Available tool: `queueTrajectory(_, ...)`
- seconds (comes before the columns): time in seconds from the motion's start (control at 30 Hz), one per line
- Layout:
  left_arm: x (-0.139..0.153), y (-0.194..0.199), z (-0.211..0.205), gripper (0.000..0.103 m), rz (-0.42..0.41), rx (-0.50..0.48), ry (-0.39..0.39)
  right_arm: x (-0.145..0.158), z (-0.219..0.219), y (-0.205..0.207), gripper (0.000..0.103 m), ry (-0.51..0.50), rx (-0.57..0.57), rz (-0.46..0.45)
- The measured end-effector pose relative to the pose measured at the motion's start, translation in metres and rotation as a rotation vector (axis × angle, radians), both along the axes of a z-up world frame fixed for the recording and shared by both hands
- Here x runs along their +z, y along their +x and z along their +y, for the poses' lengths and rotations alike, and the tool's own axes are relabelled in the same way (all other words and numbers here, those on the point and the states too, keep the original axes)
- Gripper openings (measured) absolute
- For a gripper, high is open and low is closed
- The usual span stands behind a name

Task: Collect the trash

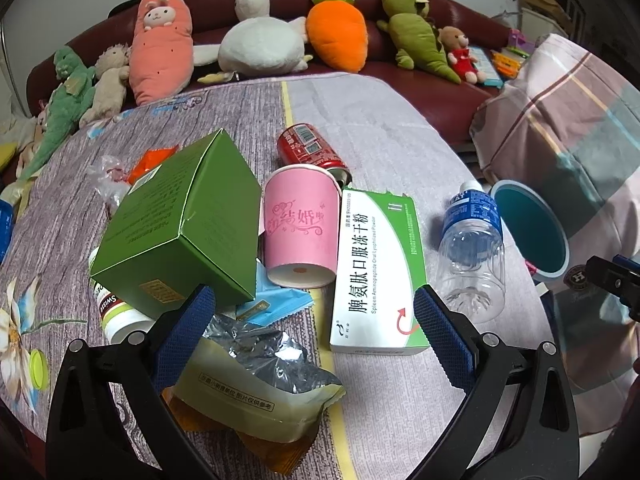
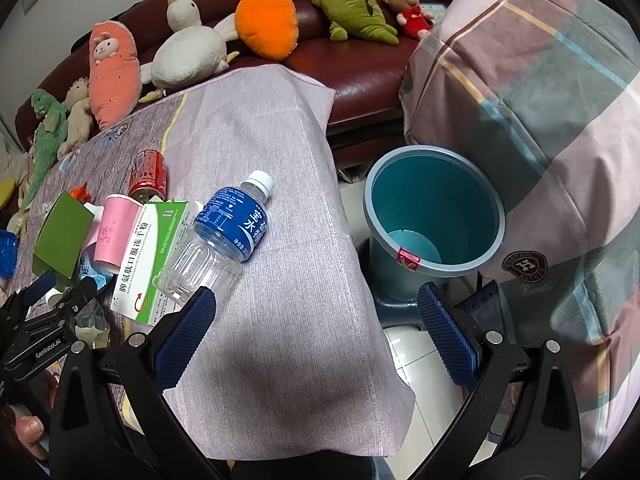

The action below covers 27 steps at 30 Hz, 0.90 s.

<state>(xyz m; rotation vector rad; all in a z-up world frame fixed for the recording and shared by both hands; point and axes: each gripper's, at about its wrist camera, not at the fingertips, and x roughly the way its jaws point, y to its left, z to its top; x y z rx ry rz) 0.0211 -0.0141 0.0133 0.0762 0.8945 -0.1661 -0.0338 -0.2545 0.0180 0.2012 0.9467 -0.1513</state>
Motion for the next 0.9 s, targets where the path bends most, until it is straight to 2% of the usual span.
queueTrajectory(0.27,-0.006,-0.003,-0.002,0.099,0.025,-0.041,-0.039,-0.001,0.002,0.006,0.097,0.027,0.015,0.009)
queueTrajectory(0.4,-0.009,-0.004,-0.005,0.099,0.038,-0.139,-0.087,-0.003,0.010,0.016,0.097,0.036,0.038,0.026)
queueTrajectory(0.6,-0.016,0.011,-0.023,0.099,0.075,-0.267,-0.104,-0.010,0.017,0.034,0.097,0.106,0.057,0.061)
queueTrajectory(0.8,-0.023,0.036,-0.008,0.099,0.146,-0.281,-0.193,-0.014,0.020,0.055,0.097,0.178,0.074,0.093)
queueTrajectory(0.9,-0.023,0.042,0.000,0.099,0.150,-0.274,-0.204,-0.016,0.029,0.070,0.097,0.179,0.099,0.110)
